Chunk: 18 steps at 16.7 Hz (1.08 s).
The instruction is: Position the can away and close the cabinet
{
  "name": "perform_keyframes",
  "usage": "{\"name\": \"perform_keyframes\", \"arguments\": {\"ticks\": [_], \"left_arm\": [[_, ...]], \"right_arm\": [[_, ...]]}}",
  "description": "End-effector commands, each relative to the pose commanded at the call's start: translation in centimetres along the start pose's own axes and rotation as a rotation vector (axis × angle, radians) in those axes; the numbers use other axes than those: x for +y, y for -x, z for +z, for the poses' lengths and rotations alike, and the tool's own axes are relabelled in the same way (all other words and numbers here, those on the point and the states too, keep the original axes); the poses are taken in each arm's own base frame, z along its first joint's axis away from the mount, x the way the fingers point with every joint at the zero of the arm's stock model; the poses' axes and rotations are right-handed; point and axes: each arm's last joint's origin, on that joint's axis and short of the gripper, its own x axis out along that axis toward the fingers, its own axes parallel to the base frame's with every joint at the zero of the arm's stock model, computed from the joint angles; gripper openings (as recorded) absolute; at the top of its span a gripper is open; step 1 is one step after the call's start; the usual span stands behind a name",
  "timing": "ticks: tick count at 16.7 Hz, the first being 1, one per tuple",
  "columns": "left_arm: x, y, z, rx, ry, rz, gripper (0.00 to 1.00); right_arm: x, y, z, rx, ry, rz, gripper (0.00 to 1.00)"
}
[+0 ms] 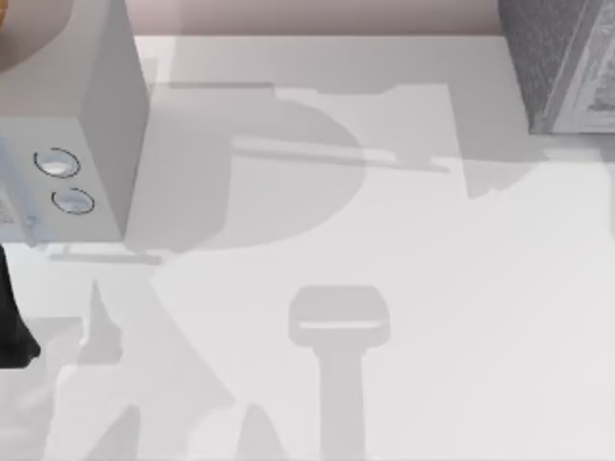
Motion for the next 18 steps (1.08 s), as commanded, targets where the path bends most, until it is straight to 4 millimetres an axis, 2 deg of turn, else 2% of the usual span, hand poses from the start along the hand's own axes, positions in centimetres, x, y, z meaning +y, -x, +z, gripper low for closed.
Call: {"name": "perform_keyframes", "arguments": {"ticks": [5, 9, 12, 15, 16, 18], "left_arm": [[0.0, 0.0, 0.0, 0.0, 0.0, 0.0, 1.0], [0.0, 0.0, 0.0, 0.0, 0.0, 0.0, 1.0], [0.0, 0.0, 0.0, 0.0, 0.0, 0.0, 1.0], [0.0, 0.0, 0.0, 0.0, 0.0, 0.0, 1.0], [0.0, 0.0, 0.0, 0.0, 0.0, 0.0, 1.0], [0.0, 0.0, 0.0, 0.0, 0.0, 0.0, 1.0]], "right_arm": [[7.9, 0.4, -0.3, 0.008, 0.009, -0.008, 1.0], [11.9, 1.7, -0.5, 0.014, 0.023, -0.01, 1.0], [13.0, 2.2, -0.6, 0.017, 0.029, -0.01, 1.0], [13.0, 2.2, -0.6, 0.017, 0.029, -0.01, 1.0], [12.2, 2.8, 0.0, -0.001, 0.031, -0.043, 1.0], [12.3, 2.3, 0.0, -0.001, 0.03, -0.042, 1.0]]}}
